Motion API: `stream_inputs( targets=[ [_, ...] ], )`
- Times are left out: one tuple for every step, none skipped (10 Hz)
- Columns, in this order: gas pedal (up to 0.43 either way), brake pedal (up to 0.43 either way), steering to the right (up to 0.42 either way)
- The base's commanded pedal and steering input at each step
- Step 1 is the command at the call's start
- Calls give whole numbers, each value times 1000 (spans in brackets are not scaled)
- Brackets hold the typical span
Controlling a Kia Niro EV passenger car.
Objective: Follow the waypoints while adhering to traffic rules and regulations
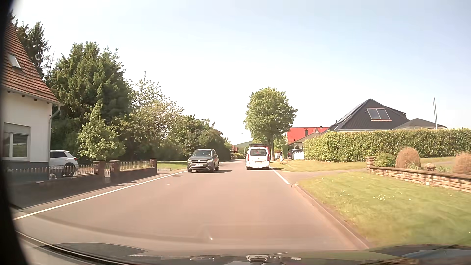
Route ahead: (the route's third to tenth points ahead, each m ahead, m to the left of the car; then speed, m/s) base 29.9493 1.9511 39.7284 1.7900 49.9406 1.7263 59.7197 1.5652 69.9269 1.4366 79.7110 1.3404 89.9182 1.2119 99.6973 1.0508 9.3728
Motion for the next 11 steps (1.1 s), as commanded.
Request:
stream_inputs(
  targets=[
    [110, 0, 15],
    [118, 0, 12],
    [150, 0, 10],
    [157, 0, 7],
    [169, 0, 6],
    [169, 0, 4],
    [169, 0, 0],
    [169, 0, -6],
    [169, 0, -15],
    [169, 0, -20],
    [169, 0, -27]
  ],
)
